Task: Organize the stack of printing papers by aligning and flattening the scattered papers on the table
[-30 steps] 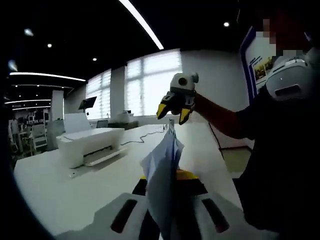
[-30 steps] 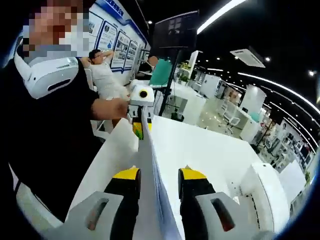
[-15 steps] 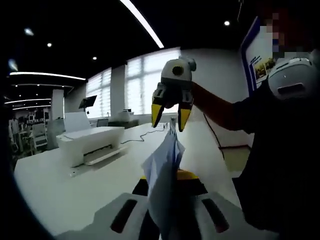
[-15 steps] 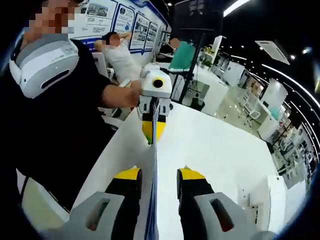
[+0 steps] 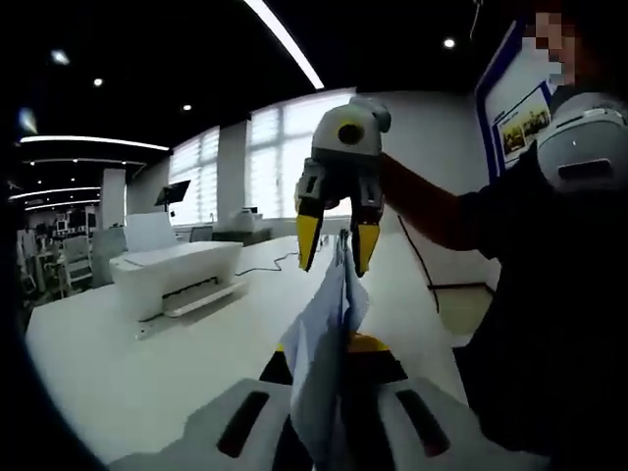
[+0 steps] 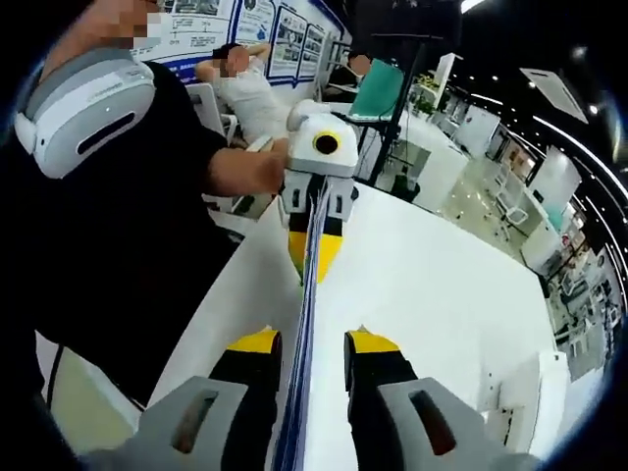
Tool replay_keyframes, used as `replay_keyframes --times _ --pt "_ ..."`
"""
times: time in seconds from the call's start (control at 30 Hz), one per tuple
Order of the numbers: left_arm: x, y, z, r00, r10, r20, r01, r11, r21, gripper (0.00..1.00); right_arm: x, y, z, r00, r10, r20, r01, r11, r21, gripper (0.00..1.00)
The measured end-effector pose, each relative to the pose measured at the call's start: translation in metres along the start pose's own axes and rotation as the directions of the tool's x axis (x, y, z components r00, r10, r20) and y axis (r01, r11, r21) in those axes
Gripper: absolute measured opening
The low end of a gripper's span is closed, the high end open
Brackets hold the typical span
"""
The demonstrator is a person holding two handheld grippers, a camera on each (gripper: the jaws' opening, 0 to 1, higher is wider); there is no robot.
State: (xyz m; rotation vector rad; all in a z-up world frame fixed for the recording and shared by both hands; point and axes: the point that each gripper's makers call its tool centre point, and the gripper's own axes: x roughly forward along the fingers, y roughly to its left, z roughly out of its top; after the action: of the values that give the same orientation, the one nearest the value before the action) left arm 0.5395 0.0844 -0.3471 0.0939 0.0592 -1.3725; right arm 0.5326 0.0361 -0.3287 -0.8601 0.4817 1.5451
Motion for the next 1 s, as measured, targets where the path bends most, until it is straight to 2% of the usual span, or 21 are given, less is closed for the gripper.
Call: replay_keyframes --times 0.1,0.27,0.37,0.4,0.5,0.57,0.6,0.63,0.67,0.73,0.83,0.87,0.9,0.93,0.97,1.0 --pt "0.001 0.000 0.000 1.000 0.002 0.001 -0.002 1.000 -0.003 0.06 -0.007 0.004 0.000 1.000 0.013 -0.020 -0.013 1.000 -0.008 0.22" --pt "0.001 -0.001 -0.001 1.000 -0.004 -0.003 0.004 1.000 -0.022 0.06 -0.026 0.008 0.008 0.999 0.036 -0.016 -0.036 0.999 -0.004 0.21" --pt "0.000 -0.002 0.000 1.000 -0.004 -0.014 0.004 1.000 -0.017 0.06 -0.037 0.007 0.014 1.000 0.022 -0.017 -0.023 1.000 -0.015 0.19" --pt "-0.001 -0.002 0.001 1.000 0.000 -0.020 -0.001 1.000 -0.014 0.06 -0.046 0.008 0.018 0.999 0.018 -0.029 -0.019 1.000 -0.012 0.18" --pt "-0.001 -0.002 0.002 1.000 0.004 -0.023 -0.004 1.000 -0.013 0.06 -0.063 0.008 0.033 1.000 -0.010 0.002 0.010 0.999 -0.049 0.17" --pt "0.000 -0.002 0.001 1.000 0.003 -0.025 -0.004 1.000 -0.017 0.07 -0.073 0.014 0.038 1.000 0.000 0.000 0.000 0.999 -0.047 0.13" --pt "0.000 -0.003 0.001 1.000 0.003 -0.026 -0.003 1.000 -0.019 0.06 -0.082 0.024 0.026 0.994 0.040 -0.099 -0.039 0.999 0.013 0.13" --pt "0.001 -0.004 0.001 1.000 0.001 -0.028 -0.002 1.000 -0.019 0.06 -0.086 0.018 0.029 0.994 -0.012 -0.112 -0.001 0.993 -0.121 0.13" --pt "0.001 -0.004 0.001 1.000 0.002 -0.030 -0.002 1.000 -0.019 0.07 -0.092 0.024 0.027 0.989 -0.013 -0.149 -0.001 0.996 -0.089 0.13" --pt "0.002 -0.005 0.001 0.999 0.001 -0.032 -0.002 1.000 -0.019 0.07 -0.094 0.030 0.038 0.992 -0.019 -0.123 0.009 0.996 -0.084 0.14" --pt "0.003 -0.006 0.001 0.999 0.000 -0.032 -0.001 1.000 -0.022 0.07 -0.090 0.032 0.031 0.984 -0.013 -0.180 -0.001 0.997 -0.080 0.17" --pt "0.003 -0.006 0.001 0.999 0.000 -0.033 0.000 1.000 -0.022 0.07 -0.081 0.035 0.017 0.964 0.004 -0.266 -0.030 0.995 -0.095 0.19" --pt "0.004 -0.008 0.001 0.999 -0.003 -0.035 0.003 1.000 -0.019 0.07 -0.073 0.036 0.010 0.952 0.013 -0.306 -0.042 0.995 -0.089 0.21" --pt "0.005 -0.009 0.001 0.999 -0.004 -0.036 0.003 1.000 -0.016 0.07 -0.068 0.033 0.007 0.947 0.012 -0.320 -0.043 0.995 -0.089 0.22" --pt "0.006 -0.011 0.002 0.999 -0.004 -0.038 0.004 1.000 -0.008 0.07 -0.062 0.029 0.001 0.935 0.002 -0.355 -0.035 0.996 -0.087 0.23" --pt "0.007 -0.012 0.002 0.999 -0.005 -0.040 0.005 1.000 0.001 0.07 -0.054 0.027 0.001 0.933 -0.004 -0.360 -0.030 0.996 -0.089 0.25"
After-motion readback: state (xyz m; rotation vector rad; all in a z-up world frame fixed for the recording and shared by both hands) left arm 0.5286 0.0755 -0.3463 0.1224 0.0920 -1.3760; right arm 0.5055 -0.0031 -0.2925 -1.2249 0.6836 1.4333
